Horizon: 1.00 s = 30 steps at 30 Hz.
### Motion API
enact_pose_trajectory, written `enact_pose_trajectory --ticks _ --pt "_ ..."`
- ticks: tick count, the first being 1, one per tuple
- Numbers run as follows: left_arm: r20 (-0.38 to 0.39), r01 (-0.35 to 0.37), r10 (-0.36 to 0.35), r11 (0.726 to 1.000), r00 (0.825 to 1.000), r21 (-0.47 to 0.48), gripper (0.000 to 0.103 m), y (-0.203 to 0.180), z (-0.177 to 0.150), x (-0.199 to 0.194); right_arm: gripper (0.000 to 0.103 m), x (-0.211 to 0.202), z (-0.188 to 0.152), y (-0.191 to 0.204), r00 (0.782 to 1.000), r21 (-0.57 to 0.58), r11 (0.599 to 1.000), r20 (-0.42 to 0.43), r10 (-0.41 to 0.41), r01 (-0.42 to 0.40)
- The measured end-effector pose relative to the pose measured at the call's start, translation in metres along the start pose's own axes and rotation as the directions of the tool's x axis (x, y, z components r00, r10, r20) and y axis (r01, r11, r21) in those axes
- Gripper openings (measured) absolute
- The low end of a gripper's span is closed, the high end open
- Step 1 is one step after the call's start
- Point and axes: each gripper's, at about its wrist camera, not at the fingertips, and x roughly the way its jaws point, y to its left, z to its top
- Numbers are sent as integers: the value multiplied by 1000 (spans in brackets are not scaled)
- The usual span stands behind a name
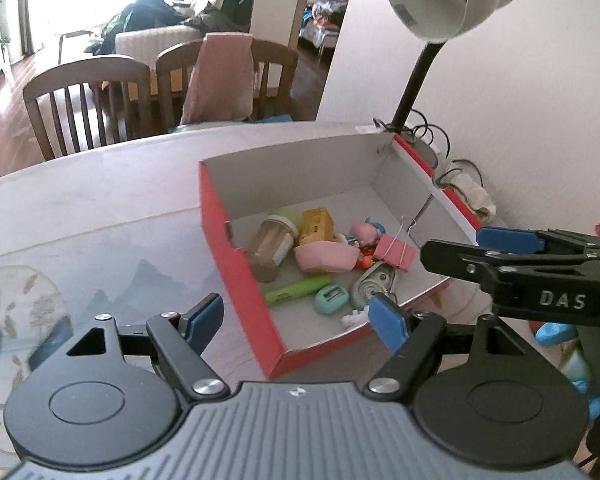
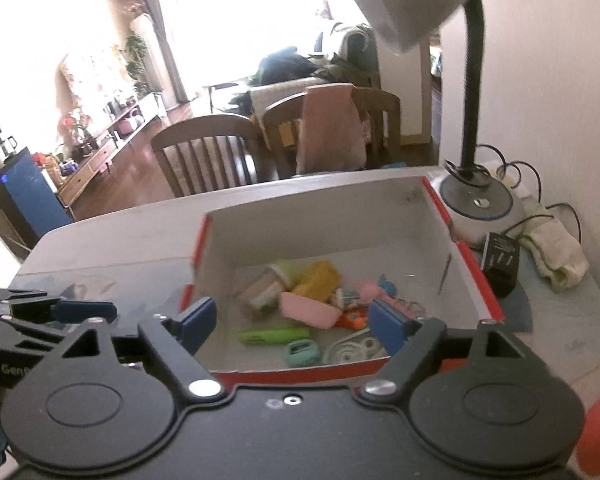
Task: Organize rigid objects
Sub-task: 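Withdraw both grippers from the box back over the table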
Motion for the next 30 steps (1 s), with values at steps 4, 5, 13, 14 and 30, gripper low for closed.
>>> enact_pose_trajectory --ticks 4,5,13,14,30 --pt "12 20 -20 1000 1000 -22 84 25 -12 -20 88 -8 -10 26 1000 -19 1000 7 20 -20" --pt "17 20 -19 999 1000 -27 84 33 -15 -25 88 -9 -13 34 1000 -28 999 6 22 -22" --pt "22 3 -3 1000 1000 -28 86 90 -38 -55 89 -8 -32 87 999 -63 997 -7 48 -48" --pt "25 5 -4 1000 1000 -25 89 97 -41 -58 89 -7 -32 93 999 -57 997 -11 51 -51" --pt "15 -24 25 996 1000 -84 103 163 -94 -41 89 41 -35 158 993 -61 997 -113 37 -44"
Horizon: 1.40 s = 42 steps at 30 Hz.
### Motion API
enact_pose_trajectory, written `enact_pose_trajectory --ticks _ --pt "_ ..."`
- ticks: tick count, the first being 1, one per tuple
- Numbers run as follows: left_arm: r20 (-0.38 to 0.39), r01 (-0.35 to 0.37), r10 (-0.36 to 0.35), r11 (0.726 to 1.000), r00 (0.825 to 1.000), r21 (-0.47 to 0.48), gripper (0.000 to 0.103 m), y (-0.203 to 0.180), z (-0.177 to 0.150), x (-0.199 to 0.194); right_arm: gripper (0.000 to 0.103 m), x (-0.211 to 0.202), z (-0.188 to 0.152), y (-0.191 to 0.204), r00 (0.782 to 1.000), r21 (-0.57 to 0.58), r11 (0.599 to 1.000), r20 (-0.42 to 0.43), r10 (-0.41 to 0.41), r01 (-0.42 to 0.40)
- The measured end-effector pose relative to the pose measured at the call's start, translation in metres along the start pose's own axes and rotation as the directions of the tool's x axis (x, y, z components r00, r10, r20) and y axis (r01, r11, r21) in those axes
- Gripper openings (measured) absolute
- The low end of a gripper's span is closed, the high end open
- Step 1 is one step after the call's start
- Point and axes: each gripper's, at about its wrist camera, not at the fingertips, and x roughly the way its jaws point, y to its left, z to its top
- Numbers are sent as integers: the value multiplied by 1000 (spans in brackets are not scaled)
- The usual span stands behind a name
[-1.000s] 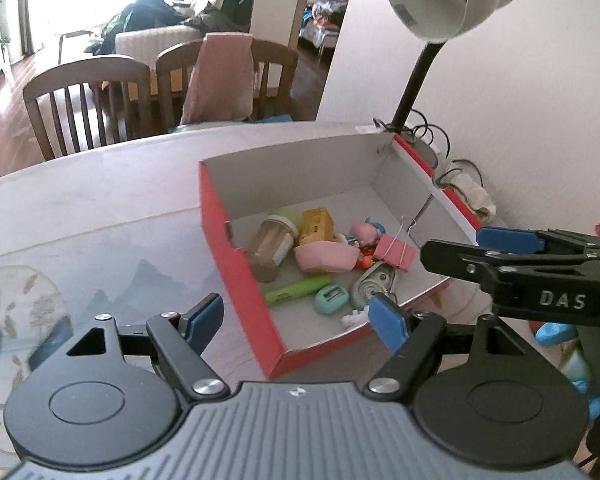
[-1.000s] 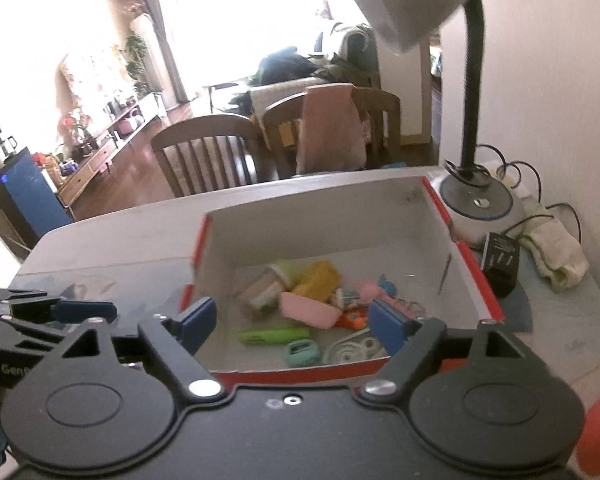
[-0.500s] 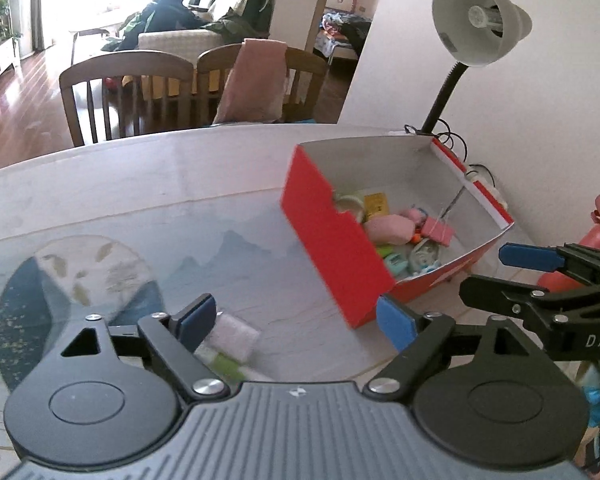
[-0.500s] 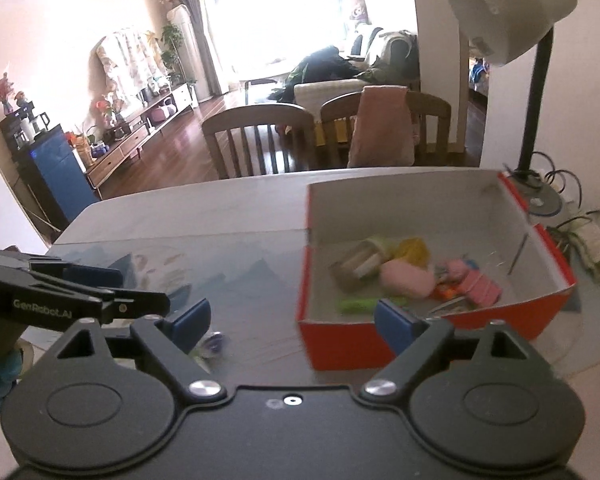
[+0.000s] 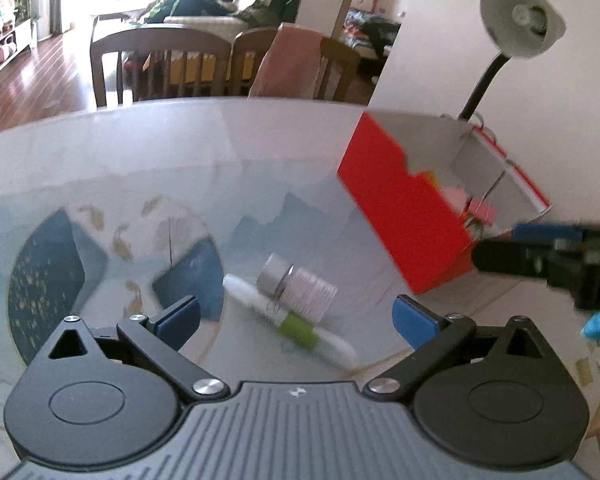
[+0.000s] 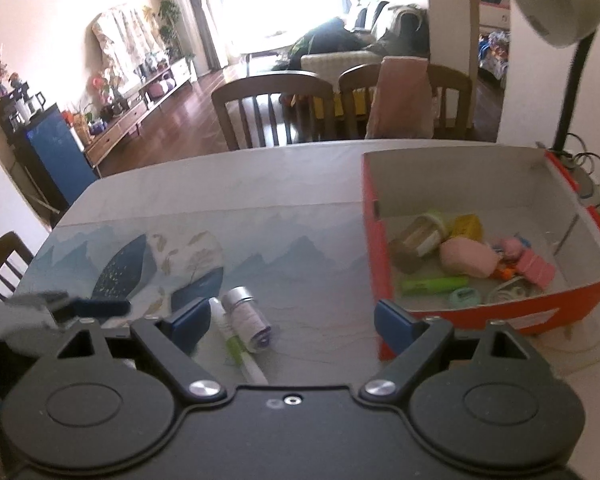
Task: Organize rigid objects
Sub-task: 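Withdraw both grippers from the box back over the table, then grasp the glue stick with the left gripper while the right grasps the glass jar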
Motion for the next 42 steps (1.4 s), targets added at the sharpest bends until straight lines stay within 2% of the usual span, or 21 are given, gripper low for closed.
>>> enact_pose_trajectory --ticks 8,21,26,30,38,42 --pt "-50 -42 39 997 998 -61 103 -4 -25 35 89 38 6 14 996 -54 998 -84 18 -23" --pt "-91 -151 139 979 986 -136 103 -18 -35 75 84 98 2 14 976 -153 986 -215 32 -66" --pt "-74 -231 224 967 972 -108 103 -35 -38 84 81 111 1 17 970 -183 979 -238 43 -88" --pt "-75 -254 246 958 966 -133 102 -38 -40 89 79 120 1 15 965 -188 977 -257 50 -101" --pt "-56 -304 300 947 952 -105 101 -44 -42 92 68 136 0 22 955 -200 970 -287 79 -141" --pt "-48 -335 333 940 942 -65 97 -43 -46 90 62 143 -1 24 952 -192 971 -295 83 -144"
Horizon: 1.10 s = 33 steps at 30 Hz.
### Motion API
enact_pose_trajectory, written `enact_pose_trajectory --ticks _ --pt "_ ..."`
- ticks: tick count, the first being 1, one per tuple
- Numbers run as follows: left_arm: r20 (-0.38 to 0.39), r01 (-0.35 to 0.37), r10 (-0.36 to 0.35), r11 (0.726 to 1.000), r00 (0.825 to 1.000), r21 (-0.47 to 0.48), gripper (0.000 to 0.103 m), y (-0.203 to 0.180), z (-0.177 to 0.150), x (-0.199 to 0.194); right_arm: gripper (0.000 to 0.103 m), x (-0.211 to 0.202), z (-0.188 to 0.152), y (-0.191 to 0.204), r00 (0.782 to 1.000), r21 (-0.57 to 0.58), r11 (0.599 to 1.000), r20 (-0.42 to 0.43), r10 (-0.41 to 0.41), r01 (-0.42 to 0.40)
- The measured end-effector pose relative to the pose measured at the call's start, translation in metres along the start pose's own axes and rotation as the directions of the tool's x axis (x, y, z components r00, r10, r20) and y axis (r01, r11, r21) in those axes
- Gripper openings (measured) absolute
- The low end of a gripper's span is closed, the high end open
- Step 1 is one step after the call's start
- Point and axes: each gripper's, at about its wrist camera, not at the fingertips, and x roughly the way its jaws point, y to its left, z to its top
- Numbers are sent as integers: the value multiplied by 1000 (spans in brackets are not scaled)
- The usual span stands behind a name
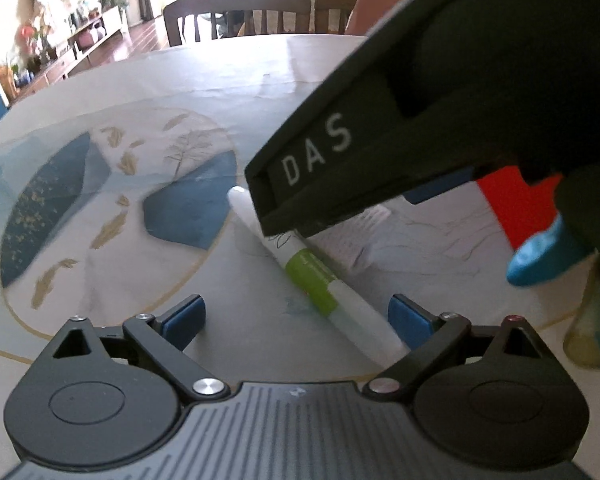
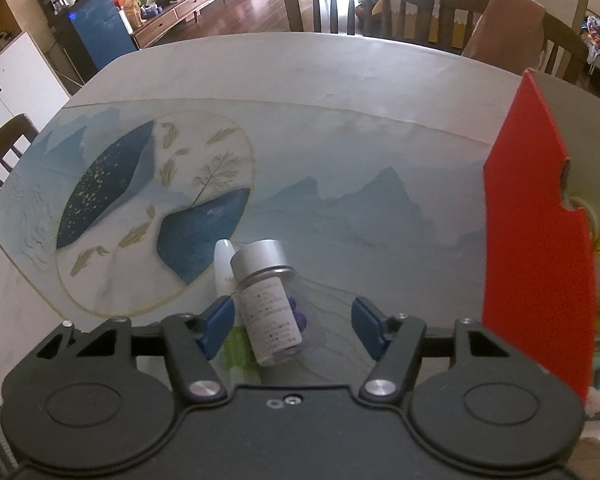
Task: Organize rigid objects
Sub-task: 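Grasp the glue stick with the left gripper while the right grasps the glass jar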
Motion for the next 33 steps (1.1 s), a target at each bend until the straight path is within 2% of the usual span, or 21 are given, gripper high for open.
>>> enact_pose_trajectory --ticks 7,12,13,15,18,21,33 --pt "16 2 -2 1000 1000 4 83 15 -3 -8 56 8 -2 2 1000 10 1000 -13 5 -4" --pt "31 2 -3 1000 1000 5 59 28 -6 -13 51 13 -3 5 1000 15 1000 -11 0 0" --pt "33 2 -3 1000 999 6 57 30 -6 -14 49 14 -3 6 1000 17 1000 -5 -1 1" --pt "36 3 -3 1000 999 4 46 36 -6 -15 43 13 -3 8 1000 17 1000 10 -10 10" --pt "35 6 -6 1000 999 -11 31 45 -7 -16 40 13 -4 10 999 20 999 24 -25 24" --pt "24 27 -26 998 999 -54 24 55 -4 -17 39 11 -7 12 999 20 999 30 -34 33" --pt "-22 112 -118 976 993 -185 21 84 0 -19 39 -34 -48 0 998 157 987 49 25 -33"
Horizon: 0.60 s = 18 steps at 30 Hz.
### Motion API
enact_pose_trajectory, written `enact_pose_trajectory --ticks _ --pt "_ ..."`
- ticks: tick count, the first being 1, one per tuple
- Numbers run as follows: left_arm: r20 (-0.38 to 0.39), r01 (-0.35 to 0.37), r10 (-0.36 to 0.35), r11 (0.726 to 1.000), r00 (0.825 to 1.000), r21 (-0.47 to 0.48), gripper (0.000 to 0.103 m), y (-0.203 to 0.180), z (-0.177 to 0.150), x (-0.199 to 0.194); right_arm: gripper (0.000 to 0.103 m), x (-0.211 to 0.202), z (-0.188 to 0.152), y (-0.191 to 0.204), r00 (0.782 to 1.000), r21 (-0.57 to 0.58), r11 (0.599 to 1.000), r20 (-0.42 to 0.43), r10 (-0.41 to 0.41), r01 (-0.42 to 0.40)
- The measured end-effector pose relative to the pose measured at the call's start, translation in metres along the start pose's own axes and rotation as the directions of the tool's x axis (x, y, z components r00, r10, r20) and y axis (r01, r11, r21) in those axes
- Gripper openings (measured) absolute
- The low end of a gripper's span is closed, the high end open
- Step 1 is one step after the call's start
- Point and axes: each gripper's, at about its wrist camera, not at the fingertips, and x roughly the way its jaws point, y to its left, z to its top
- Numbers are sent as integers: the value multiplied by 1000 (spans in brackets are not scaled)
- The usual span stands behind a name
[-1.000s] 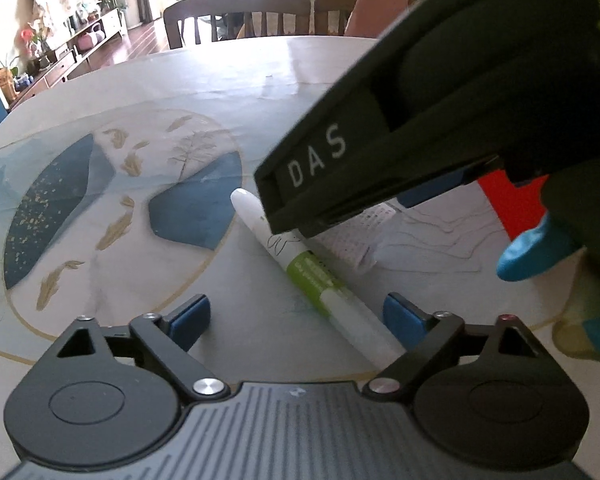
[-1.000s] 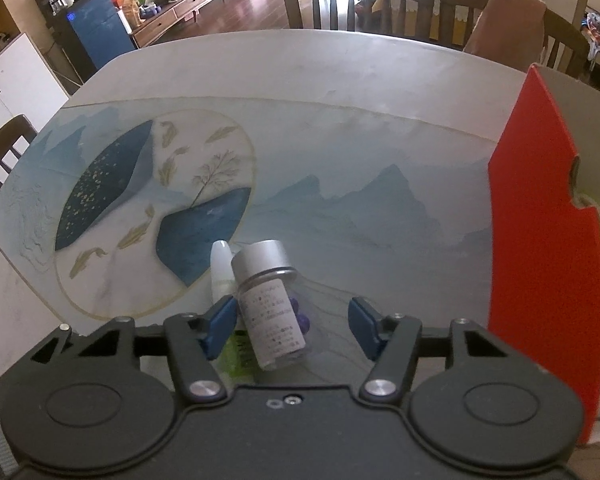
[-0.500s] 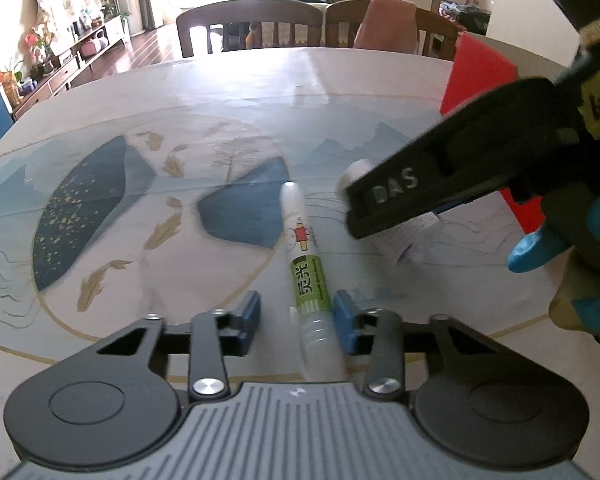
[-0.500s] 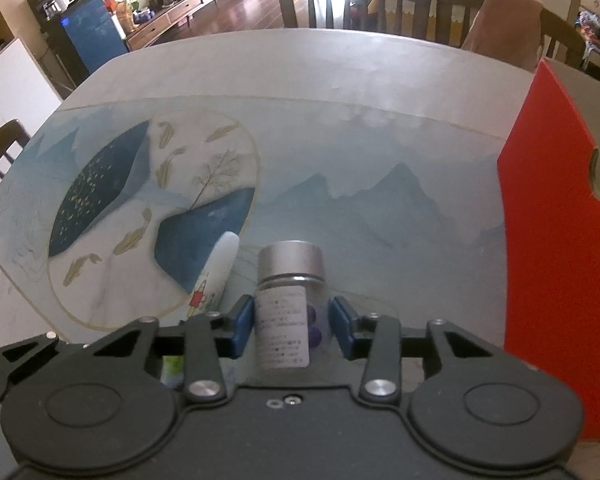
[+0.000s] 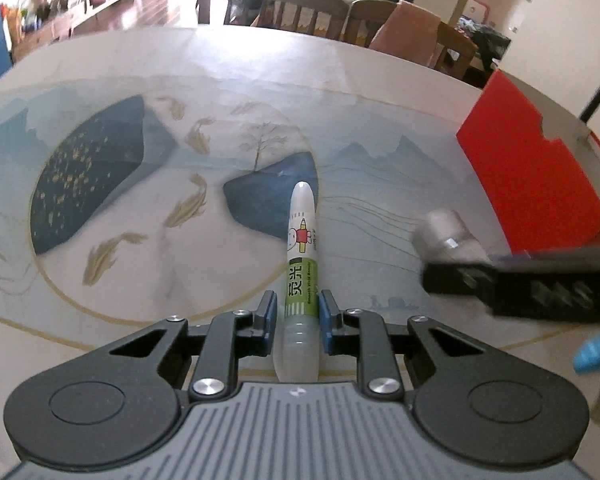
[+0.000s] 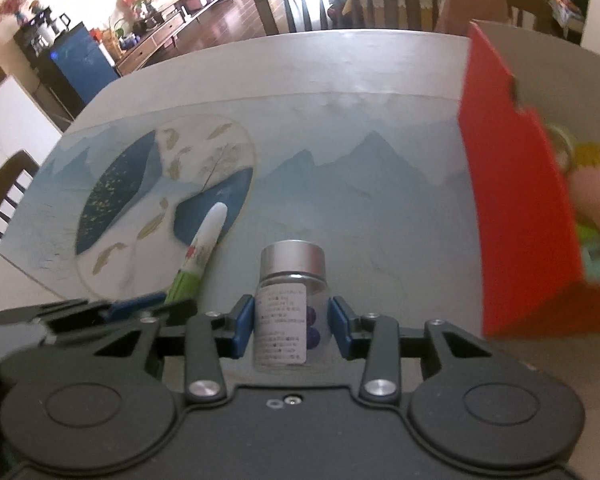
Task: Organize rigid objects
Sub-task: 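Grasp the glue stick with the left gripper while the right grasps the glass jar, then carry the glue stick and glass jar over the red box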
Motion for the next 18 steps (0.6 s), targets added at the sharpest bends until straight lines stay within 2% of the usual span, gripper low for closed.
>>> enact_pose_trajectory --ticks 8,18 --pt "-25 55 -56 998 998 -38 21 6 4 -9 39 -40 -26 -8 1000 78 997 15 14 -15" --pt "-17 120 -120 993 993 -17 21 -9 10 -31 39 -89 -34 -22 995 147 989 103 -9 -6"
